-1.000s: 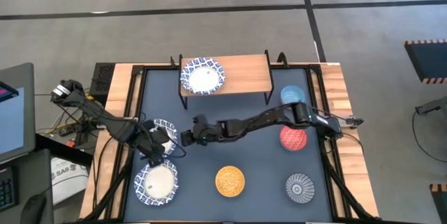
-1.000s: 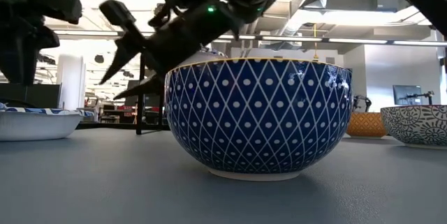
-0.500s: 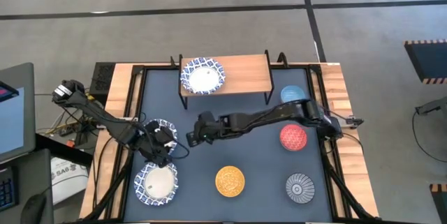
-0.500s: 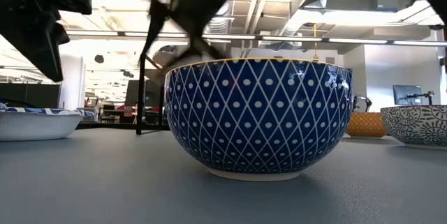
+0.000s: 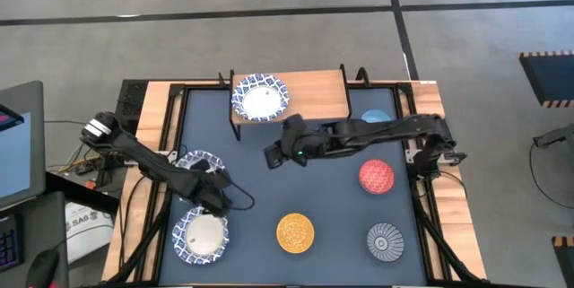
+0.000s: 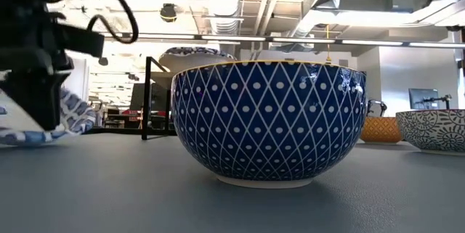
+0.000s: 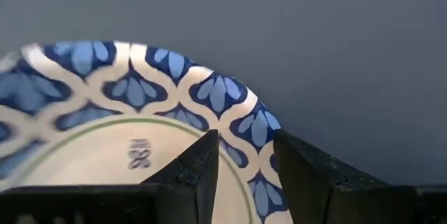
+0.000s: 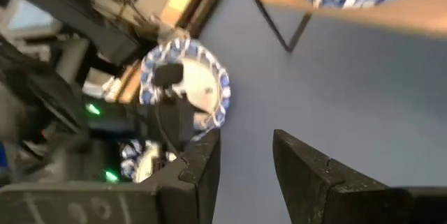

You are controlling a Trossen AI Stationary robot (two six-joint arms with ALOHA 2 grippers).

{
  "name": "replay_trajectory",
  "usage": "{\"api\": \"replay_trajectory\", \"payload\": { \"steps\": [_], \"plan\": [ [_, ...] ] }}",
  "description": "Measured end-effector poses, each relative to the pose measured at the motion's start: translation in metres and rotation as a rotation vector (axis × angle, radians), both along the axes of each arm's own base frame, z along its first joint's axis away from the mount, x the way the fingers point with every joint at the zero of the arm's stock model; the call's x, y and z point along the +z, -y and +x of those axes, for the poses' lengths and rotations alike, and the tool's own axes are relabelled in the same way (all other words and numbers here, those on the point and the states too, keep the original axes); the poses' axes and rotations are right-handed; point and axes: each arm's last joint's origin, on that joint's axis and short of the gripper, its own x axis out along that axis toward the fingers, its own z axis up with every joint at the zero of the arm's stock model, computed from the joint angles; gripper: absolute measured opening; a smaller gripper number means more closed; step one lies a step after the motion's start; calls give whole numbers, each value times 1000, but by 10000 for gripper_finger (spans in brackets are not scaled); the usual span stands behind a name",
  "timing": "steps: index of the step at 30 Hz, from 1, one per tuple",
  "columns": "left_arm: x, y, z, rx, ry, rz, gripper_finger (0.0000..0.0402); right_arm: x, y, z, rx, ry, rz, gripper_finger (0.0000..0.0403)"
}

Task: Place and stack bowls onto a shelf
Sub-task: Stack the white bowl on top of the white bowl on the shelf

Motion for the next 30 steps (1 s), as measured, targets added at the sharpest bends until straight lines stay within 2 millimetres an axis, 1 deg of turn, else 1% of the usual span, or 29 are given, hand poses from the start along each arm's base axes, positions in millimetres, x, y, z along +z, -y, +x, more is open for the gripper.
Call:
{"api": "replay_trajectory", "payload": {
  "steps": [3, 5, 7, 10, 13, 16, 19, 23, 27, 30],
  "plan": [
    [-8, 1, 2, -15, -46, 12, 117, 7, -4, -7, -22, 11, -33, 157],
    [-11, 2, 3, -31, -67, 19, 104, 8, -6, -8, -25, 11, -42, 157],
    [-12, 2, 3, -35, -79, 15, 85, 3, -9, -7, -24, -6, -44, 157],
    [-11, 2, 2, -36, -76, 7, 52, -8, -13, -1, -26, -40, -35, 157],
    [-6, 2, 3, -58, -57, 2, 18, -24, -19, 9, 11, -84, 2, 157],
    [0, 0, 2, -68, -38, 1, 4, -42, -26, 19, 55, -129, 57, 157],
    [8, -3, -1, -72, -16, 7, 1, -58, -35, 28, 99, -150, 93, 157],
    [23, -7, -6, -86, 54, 5, 0, -71, -42, 38, 130, -148, 112, 157],
    [46, -9, -14, -141, 162, -16, 0, -74, -40, 42, 127, -138, 117, 157],
    [69, -9, -20, -192, 268, -22, 0, -73, -35, 42, 117, -135, 112, 157]
  ]
}}
